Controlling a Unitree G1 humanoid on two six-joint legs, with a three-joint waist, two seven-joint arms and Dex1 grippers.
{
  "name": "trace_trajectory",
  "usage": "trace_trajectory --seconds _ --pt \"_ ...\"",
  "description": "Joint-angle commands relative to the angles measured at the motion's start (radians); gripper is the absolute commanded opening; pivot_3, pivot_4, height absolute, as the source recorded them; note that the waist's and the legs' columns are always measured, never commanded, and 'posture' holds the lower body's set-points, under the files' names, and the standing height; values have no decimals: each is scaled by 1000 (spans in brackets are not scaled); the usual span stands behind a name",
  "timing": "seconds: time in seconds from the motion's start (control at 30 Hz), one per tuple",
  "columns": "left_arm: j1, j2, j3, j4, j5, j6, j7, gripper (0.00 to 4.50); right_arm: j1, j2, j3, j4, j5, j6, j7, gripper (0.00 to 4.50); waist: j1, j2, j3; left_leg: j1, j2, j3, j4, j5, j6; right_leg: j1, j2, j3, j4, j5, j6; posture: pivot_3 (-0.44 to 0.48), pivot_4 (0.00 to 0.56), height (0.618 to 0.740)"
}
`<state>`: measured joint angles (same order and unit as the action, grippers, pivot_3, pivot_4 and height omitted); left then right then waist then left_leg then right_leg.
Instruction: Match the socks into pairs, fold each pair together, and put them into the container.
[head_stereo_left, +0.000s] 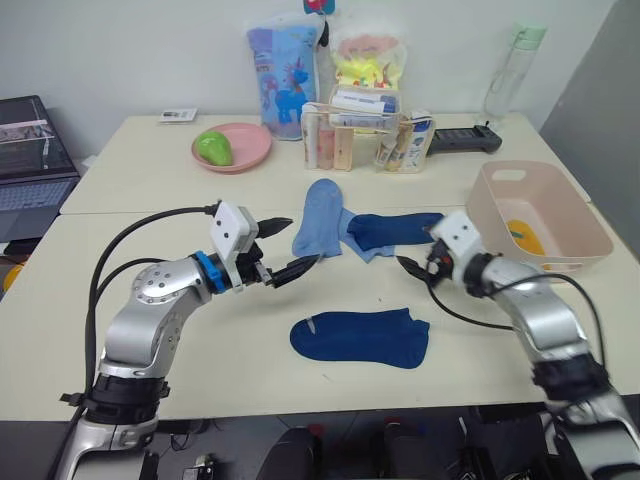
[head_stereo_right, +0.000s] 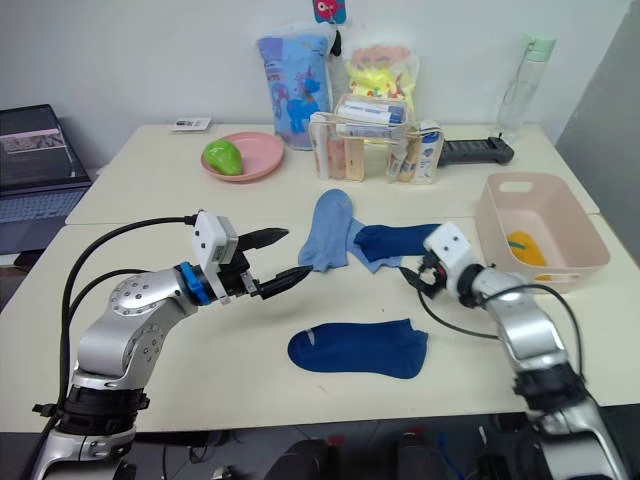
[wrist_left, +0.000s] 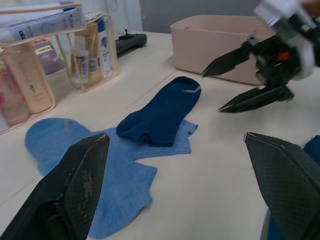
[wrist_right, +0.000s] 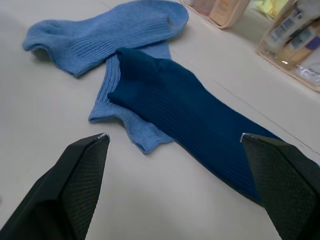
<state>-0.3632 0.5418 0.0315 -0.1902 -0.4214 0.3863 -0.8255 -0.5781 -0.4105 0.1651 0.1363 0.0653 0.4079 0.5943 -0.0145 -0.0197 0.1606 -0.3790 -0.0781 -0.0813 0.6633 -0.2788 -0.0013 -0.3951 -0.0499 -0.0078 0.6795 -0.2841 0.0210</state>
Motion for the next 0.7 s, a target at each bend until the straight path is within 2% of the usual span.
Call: trace_trajectory --seconds 0.03,0.33,0.57,0.67,0.7 --pt "12 -3 1 -40 22 -9 38 4470 -129 71 7 180 -33 -96 -44 4500 -9 0 0 0 0 0 0 0 0 0 0 0 0 0 0 0 150 740" --pt "64 -27 18 -88 7 -4 100 4470 -445 231 2 758 -101 -310 -101 4500 -17 0 0 -5 0 1 0 0 -1 -7 0 1 1 0 0 0 150 740" --pt "93 -42 57 -127 -19 20 165 4470 -535 277 -5 953 -117 -345 -66 4500 -17 0 0 -6 0 1 -1 0 -1 -9 0 1 1 0 0 0 150 740" --pt "106 -44 68 -146 -30 40 187 4500 -540 280 -9 977 -121 -345 -41 3911 -17 0 0 -6 0 1 -1 0 -1 -9 0 1 1 0 0 0 150 740" --pt "109 -43 69 -150 -33 46 191 4500 -540 281 -9 982 -123 -345 -36 3540 -18 0 0 -6 0 1 -1 0 -1 -9 0 1 1 0 0 0 150 740"
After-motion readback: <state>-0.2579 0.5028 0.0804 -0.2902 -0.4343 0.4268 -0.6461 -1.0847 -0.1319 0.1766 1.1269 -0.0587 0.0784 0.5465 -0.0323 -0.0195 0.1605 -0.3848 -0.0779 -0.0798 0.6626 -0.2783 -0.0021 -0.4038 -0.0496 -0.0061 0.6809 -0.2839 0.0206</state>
